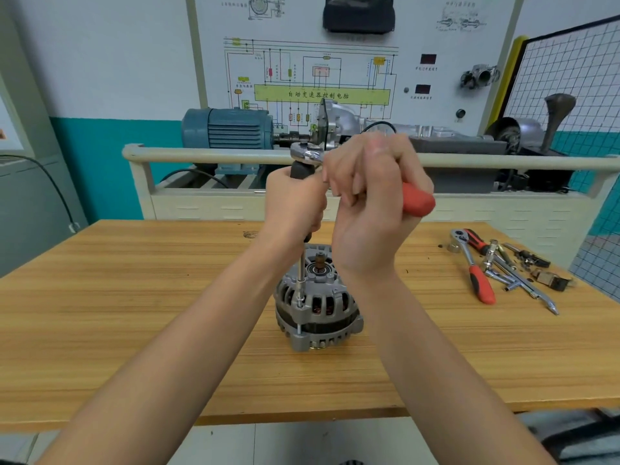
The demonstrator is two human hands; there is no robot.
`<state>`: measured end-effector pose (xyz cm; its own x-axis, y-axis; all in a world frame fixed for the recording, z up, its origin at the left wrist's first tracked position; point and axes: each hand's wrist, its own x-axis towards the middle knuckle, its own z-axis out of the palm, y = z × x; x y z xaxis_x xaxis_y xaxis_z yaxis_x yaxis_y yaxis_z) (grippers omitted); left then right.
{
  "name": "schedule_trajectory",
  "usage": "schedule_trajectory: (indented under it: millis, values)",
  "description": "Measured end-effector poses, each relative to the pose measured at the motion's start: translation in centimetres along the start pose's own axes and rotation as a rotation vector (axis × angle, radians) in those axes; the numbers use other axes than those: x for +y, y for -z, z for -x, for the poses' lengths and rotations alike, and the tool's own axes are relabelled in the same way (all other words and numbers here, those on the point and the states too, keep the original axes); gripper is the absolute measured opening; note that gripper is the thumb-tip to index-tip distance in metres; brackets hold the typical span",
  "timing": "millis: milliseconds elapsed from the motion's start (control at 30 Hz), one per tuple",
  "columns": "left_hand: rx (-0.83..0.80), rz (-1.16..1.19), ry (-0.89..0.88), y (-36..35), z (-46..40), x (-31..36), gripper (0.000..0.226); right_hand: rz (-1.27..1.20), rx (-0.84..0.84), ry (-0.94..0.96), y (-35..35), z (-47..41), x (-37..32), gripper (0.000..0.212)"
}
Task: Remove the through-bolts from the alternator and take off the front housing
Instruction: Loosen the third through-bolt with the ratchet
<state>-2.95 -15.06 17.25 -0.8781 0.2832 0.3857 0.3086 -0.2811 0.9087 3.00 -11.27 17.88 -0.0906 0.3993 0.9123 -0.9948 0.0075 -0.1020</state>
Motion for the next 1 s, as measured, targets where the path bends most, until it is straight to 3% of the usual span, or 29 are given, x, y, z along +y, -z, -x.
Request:
schedule_trajectory:
  millis: [100, 233, 367, 500, 633, 733, 1000]
  values:
    - [-0.152, 0.059, 0.025, 0.8, -0.2, 0.0, 0.043, -0.118, 0.041, -0.081, 0.4, -0.8, 0.2, 0.029]
    - [-0.453, 0.179, 0.115, 2.8, -1.2, 0.2, 0.036, -0.478, 0.174, -0.463, 2.0, -3.0, 1.0, 0.044]
    - [-0.712, 0.199, 0.171, 3.3, -1.4, 0.3, 0.034, -0.833, 0.377, -0.739, 3.8, -4.3, 2.2, 0.04]
    - [-0.661, 0.125, 0.155, 2.4, -1.1, 0.4, 0.039, -0.919, 0.448, -0.761, 4.5, -4.3, 2.8, 0.037]
    - [-0.429, 0.054, 0.111, 1.7, -0.7, 0.4, 0.051, -0.822, 0.491, -0.788, 4.3, -4.6, 2.8, 0.041]
    - [-0.342, 0.045, 0.101, 1.5, -0.4, 0.6, 0.05, -0.768, 0.512, -0.809, 4.1, -4.6, 2.7, 0.041]
    - [-0.302, 0.063, 0.09, 1.8, 0.1, 0.8, 0.047, -0.579, 0.253, -0.865, 3.8, -3.4, 2.3, 0.018]
